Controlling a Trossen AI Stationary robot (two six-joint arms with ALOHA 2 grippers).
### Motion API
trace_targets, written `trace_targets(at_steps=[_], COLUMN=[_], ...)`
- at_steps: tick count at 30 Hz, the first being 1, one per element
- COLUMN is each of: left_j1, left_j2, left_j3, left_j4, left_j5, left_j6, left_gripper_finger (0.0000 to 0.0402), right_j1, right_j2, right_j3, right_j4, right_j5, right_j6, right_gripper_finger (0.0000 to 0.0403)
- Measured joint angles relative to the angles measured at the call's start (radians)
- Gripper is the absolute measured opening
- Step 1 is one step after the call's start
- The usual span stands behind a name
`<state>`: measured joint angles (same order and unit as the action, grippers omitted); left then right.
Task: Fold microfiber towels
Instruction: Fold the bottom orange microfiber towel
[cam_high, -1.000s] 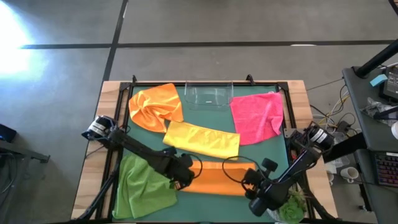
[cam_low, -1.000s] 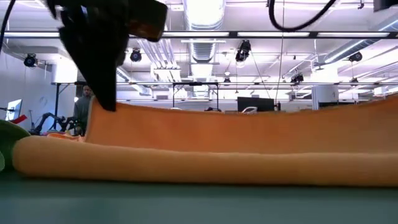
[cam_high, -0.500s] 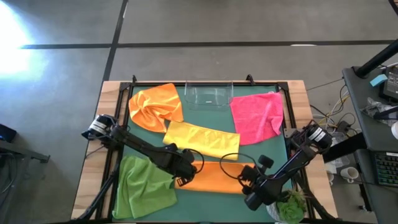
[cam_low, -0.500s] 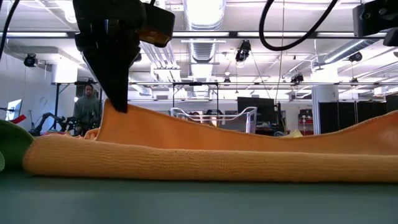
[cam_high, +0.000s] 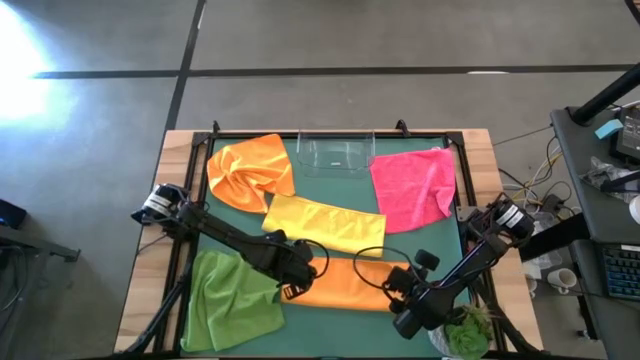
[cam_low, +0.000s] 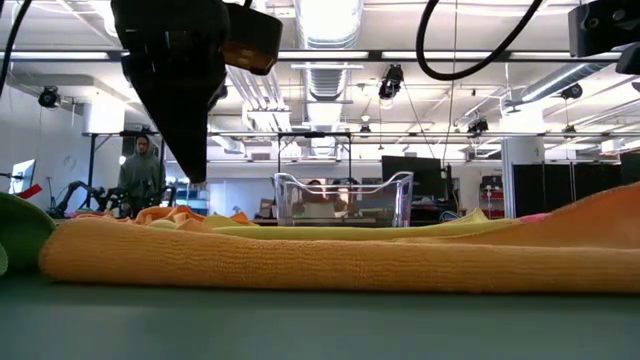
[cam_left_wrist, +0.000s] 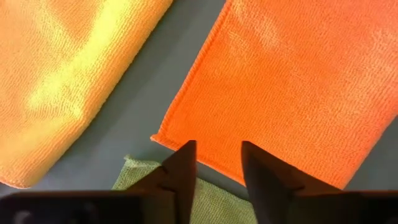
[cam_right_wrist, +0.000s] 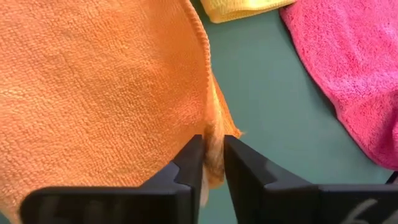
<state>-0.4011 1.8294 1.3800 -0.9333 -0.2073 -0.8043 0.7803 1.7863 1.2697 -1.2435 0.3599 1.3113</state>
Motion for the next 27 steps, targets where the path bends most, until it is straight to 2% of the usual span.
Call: trace_targets(at_steps=[3, 6, 14, 19, 23, 27], left_j1=[0.0, 0.003, 0.002, -0.007, -0.037, -0.059], left_j2=[0.0, -0.016, -0.137, -0.203, -0.202, -0.165], left_j3=[0.0, 0.0, 0.008, 0.006, -0.016, -0.082], left_j4=[-0.001, -0.002, 0.001, 0.024, 0.145, 0.329], left_j5=[0.007, 0.062, 0.077, 0.063, -0.012, -0.027], left_j6=[-0.001, -0.001, -0.002, -0.001, 0.0, 0.002], left_gripper_finger=[0.0148, 0.0167, 0.0171, 0.0171, 0.0171, 0.0171], right_j1=[0.0, 0.001, 0.014, 0.026, 0.052, 0.06], right_j2=[-0.006, -0.045, -0.26, -0.363, -0.387, -0.358], right_j3=[0.0, 0.0, 0.0, -0.008, -0.047, -0.094], right_j4=[-0.002, -0.018, -0.026, 0.057, 0.196, 0.335], right_j5=[-0.001, -0.029, -0.048, -0.044, 0.017, 0.062], right_j6=[-0.001, -0.005, 0.023, 0.0, -0.046, -0.093], right_gripper_finger=[0.0095, 0.0115, 0.012, 0.0121, 0.0121, 0.0121])
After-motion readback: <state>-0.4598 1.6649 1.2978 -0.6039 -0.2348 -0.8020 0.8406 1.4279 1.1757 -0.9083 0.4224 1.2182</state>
